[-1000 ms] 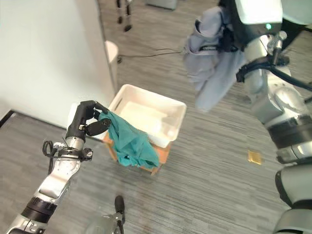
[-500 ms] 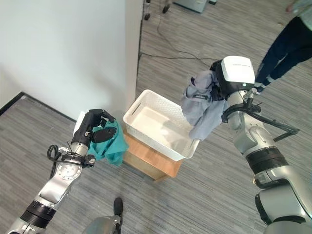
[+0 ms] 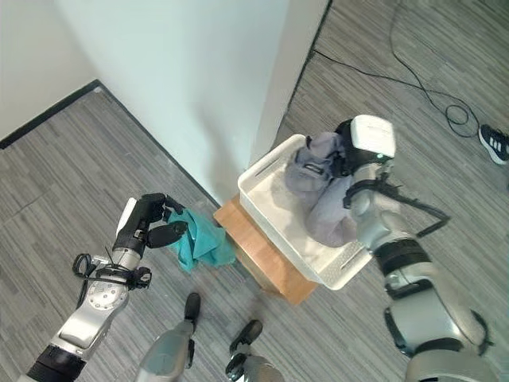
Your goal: Pick up bed clothes into laundry basket.
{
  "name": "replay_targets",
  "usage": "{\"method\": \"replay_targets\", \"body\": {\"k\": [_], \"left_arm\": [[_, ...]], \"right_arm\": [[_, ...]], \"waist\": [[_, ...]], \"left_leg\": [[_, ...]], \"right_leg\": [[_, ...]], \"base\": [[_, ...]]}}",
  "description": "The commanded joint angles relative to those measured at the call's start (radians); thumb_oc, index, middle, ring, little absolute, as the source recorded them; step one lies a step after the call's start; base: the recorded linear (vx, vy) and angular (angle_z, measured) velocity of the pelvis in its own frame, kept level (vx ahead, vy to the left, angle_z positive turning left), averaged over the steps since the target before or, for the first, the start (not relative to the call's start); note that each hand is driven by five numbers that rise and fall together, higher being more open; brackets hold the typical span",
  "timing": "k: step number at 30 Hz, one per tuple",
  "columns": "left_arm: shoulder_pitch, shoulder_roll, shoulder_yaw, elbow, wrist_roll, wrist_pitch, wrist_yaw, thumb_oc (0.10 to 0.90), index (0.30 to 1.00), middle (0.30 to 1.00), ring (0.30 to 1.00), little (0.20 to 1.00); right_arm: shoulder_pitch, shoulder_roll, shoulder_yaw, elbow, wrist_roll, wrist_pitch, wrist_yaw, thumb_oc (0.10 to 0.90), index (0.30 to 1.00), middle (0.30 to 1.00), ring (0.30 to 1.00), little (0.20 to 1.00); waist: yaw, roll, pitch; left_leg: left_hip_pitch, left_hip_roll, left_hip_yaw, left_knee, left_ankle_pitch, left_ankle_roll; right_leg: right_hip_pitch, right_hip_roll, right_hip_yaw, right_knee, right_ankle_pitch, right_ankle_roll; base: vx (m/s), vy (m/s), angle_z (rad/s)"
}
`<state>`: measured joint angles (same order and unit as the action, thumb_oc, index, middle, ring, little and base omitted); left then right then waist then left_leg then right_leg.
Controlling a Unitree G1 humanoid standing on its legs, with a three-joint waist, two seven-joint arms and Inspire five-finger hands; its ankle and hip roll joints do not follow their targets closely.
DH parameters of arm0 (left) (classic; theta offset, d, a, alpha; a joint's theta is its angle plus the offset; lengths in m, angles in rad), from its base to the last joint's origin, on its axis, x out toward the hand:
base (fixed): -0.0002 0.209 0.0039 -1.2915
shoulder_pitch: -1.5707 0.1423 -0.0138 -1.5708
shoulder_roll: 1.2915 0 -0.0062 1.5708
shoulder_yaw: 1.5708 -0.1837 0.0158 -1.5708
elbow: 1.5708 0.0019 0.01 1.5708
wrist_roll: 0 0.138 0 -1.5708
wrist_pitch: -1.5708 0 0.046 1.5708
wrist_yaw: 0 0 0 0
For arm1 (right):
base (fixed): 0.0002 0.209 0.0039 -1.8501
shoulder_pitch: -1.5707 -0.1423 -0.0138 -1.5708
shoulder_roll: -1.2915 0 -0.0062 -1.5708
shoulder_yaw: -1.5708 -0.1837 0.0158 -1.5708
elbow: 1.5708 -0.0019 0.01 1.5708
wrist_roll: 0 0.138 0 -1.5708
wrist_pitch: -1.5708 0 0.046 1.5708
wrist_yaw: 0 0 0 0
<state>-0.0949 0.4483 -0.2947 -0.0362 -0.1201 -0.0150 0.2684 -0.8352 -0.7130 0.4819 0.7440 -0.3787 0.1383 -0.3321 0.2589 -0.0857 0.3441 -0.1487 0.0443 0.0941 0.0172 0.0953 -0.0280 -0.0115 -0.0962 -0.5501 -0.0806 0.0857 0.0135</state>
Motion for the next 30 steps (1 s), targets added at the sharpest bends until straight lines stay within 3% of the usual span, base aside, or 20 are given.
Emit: {"method": "replay_targets", "body": {"k": [1, 2, 7, 10, 11, 12, 14, 15, 16, 18, 19, 20, 22, 26, 29, 30], "left_arm": [[-0.107, 0.012, -0.018, -0.156, -0.002, -0.141, 0.008, 0.400, 0.300, 0.300, 0.300, 0.300], [-0.110, 0.014, -0.020, -0.154, -0.001, -0.139, 0.008, 0.400, 0.300, 0.300, 0.300, 0.300], [-0.130, 0.014, -0.017, -0.147, 0.006, -0.130, 0.014, 0.400, 0.300, 0.300, 0.300, 0.300], [-0.176, -0.009, -0.003, -0.148, 0.027, -0.116, 0.022, 0.400, 0.300, 0.300, 0.300, 0.300], [-0.175, -0.007, -0.009, -0.148, 0.027, -0.116, 0.023, 0.400, 0.300, 0.300, 0.300, 0.300], [-0.207, -0.026, 0.010, -0.154, 0.038, -0.110, 0.023, 0.400, 0.300, 0.300, 0.300, 0.300], [-0.236, -0.040, 0.005, -0.168, 0.053, -0.104, 0.024, 0.400, 0.300, 0.300, 0.300, 0.300], [-0.236, -0.039, 0.003, -0.168, 0.053, -0.104, 0.024, 0.400, 0.300, 0.300, 0.300, 0.300], [-0.276, -0.056, 0.010, -0.192, 0.075, -0.097, 0.027, 0.400, 0.300, 0.300, 0.300, 0.300], [-0.317, -0.067, -0.005, -0.215, 0.100, -0.096, 0.029, 0.400, 0.300, 0.300, 0.300, 0.300], [-0.318, -0.070, -0.012, -0.214, 0.101, -0.096, 0.029, 0.400, 0.300, 0.300, 0.300, 0.300], [-0.361, -0.073, -0.034, -0.230, 0.118, -0.094, 0.028, 0.400, 0.300, 0.300, 0.300, 0.300], [-0.380, -0.070, -0.042, -0.241, 0.123, -0.096, 0.025, 0.400, 0.300, 0.300, 0.300, 0.300], [-0.446, -0.065, -0.075, -0.271, 0.118, -0.112, 0.020, 0.400, 0.300, 0.300, 0.300, 0.300], [-0.473, -0.061, -0.073, -0.277, 0.114, -0.117, 0.020, 0.400, 0.300, 0.300, 0.300, 0.300], [-0.518, -0.057, -0.074, -0.280, 0.120, -0.120, 0.028, 0.400, 0.300, 0.300, 0.300, 0.300]], "right_arm": [[-0.189, -0.041, 0.033, 0.048, -0.005, -0.010, -0.076, 0.656, 0.684, 0.684, 0.684, 0.684], [-0.185, -0.031, 0.034, 0.058, -0.004, -0.010, -0.074, 0.800, 0.900, 0.900, 0.900, 0.900], [-0.167, -0.021, 0.034, 0.051, -0.004, -0.004, -0.064, 0.800, 0.900, 0.900, 0.900, 0.900], [-0.020, -0.016, -0.058, -0.135, -0.011, -0.020, -0.075, 0.800, 0.900, 0.900, 0.900, 0.900], [-0.004, -0.019, -0.070, -0.148, -0.015, -0.015, -0.071, 0.800, 0.900, 0.900, 0.900, 0.900], [0.120, -0.003, -0.138, -0.254, -0.025, -0.036, -0.073, 0.800, 0.900, 0.900, 0.900, 0.900], [0.307, 0.001, -0.250, -0.401, -0.055, -0.040, -0.056, 0.800, 0.900, 0.900, 0.900, 0.900], [0.311, 0.001, -0.253, -0.404, -0.056, -0.039, -0.055, 0.800, 0.900, 0.900, 0.900, 0.900], [0.446, 0.022, -0.335, -0.513, -0.063, -0.063, -0.050, 0.800, 0.900, 0.900, 0.900, 0.900], [0.575, 0.033, -0.409, -0.585, -0.075, -0.082, -0.049, 0.800, 0.900, 0.900, 0.900, 0.900], [0.588, 0.033, -0.420, -0.595, -0.077, -0.080, -0.045, 0.800, 0.900, 0.900, 0.900, 0.900], [0.661, 0.026, -0.482, -0.638, -0.078, -0.088, -0.048, 0.800, 0.900, 0.900, 0.900, 0.900], [0.700, 0.027, -0.514, -0.672, -0.076, -0.097, -0.049, 0.800, 0.900, 0.900, 0.900, 0.900], [0.753, -0.031, -0.585, -0.659, -0.097, -0.095, -0.081, 0.800, 0.900, 0.900, 0.900, 0.900], [0.775, -0.050, -0.604, -0.648, -0.109, -0.089, -0.081, 0.800, 0.900, 0.900, 0.900, 0.900], [0.813, -0.048, -0.623, -0.626, -0.103, -0.085, -0.082, 0.800, 0.900, 0.900, 0.900, 0.900]], "waist": [[0.042, -0.031, -0.057], [0.042, -0.030, -0.056], [0.029, -0.024, -0.066], [-0.026, -0.006, -0.098], [-0.019, -0.008, -0.099], [-0.066, 0.004, -0.117], [-0.098, 0.012, -0.138], [-0.096, 0.011, -0.139], [-0.151, 0.029, -0.157], [-0.194, 0.042, -0.169], [-0.187, 0.043, -0.169], [-0.232, 0.054, -0.180], [-0.247, 0.060, -0.184], [-0.319, 0.093, -0.196], [-0.338, 0.102, -0.200], [-0.365, 0.107, -0.203]], "left_leg": [[0.022, 0.031, 0.055, -0.105, -0.075, -0.069], [0.018, 0.033, 0.053, -0.105, -0.073, -0.072], [0.021, 0.033, 0.057, -0.105, -0.076, -0.074], [0.050, 0.023, 0.092, -0.105, -0.073, -0.054], [0.053, 0.023, 0.094, -0.105, -0.074, -0.054], [0.076, 0.016, 0.108, -0.105, -0.087, -0.046], [0.106, 0.012, 0.125, -0.105, -0.102, -0.038], [0.107, 0.012, 0.125, -0.105, -0.103, -0.038], [0.132, 0.009, 0.143, -0.105, -0.116, -0.032], [0.153, 0.008, 0.161, -0.105, -0.126, -0.025], [0.156, 0.008, 0.162, -0.105, -0.127, -0.025], [0.173, 0.007, 0.180, -0.105, -0.130, -0.019], [0.180, 0.008, 0.191, -0.105, -0.132, -0.018], [0.232, 0.010, 0.248, -0.105, -0.150, -0.016], [0.245, 0.014, 0.269, -0.105, -0.149, -0.016], [0.259, 0.016, 0.278, -0.105, -0.155, -0.020]], "right_leg": [[0.058, -0.108, 0.003, 0.077, -0.127, 0.181], [0.057, -0.106, 0.002, 0.075, -0.128, 0.179], [0.073, -0.107, 0.008, 0.057, -0.126, 0.178], [0.094, -0.119, 0.019, 0.044, -0.100, 0.178], [0.097, -0.120, 0.020, 0.043, -0.099, 0.179], [0.112, -0.124, 0.031, 0.039, -0.099, 0.182], [0.132, -0.132, 0.039, 0.035, -0.099, 0.188], [0.132, -0.132, 0.040, 0.035, -0.099, 0.188], [0.143, -0.139, 0.053, 0.031, -0.098, 0.193], [0.152, -0.145, 0.066, 0.027, -0.093, 0.198], [0.154, -0.145, 0.066, 0.027, -0.093, 0.198], [0.155, -0.148, 0.084, 0.019, -0.083, 0.201], [0.154, -0.150, 0.095, 0.015, -0.078, 0.202], [0.157, -0.153, 0.158, -0.002, -0.068, 0.213], [0.153, -0.152, 0.179, -0.007, -0.062, 0.212], [0.157, -0.150, 0.191, -0.007, -0.066, 0.214]], "base": [[-0.02, -0.050, 0.60], [-0.01, -0.039, 0.54], [-0.02, 0.000, 0.06], [-0.03, 0.077, -0.15], [0.04, 0.068, -0.24], [0.05, 0.063, -0.44], [0.05, 0.063, -0.26], [0.05, 0.078, -0.07], [0.04, 0.068, -0.34], [0.02, 0.051, -0.41], [-0.02, 0.034, -0.30], [-0.01, 0.037, -0.48], [-0.02, 0.033, -0.52], [-0.03, 0.046, -0.51], [-0.02, 0.007, -0.71], [-0.01, -0.016, -0.31]]}}
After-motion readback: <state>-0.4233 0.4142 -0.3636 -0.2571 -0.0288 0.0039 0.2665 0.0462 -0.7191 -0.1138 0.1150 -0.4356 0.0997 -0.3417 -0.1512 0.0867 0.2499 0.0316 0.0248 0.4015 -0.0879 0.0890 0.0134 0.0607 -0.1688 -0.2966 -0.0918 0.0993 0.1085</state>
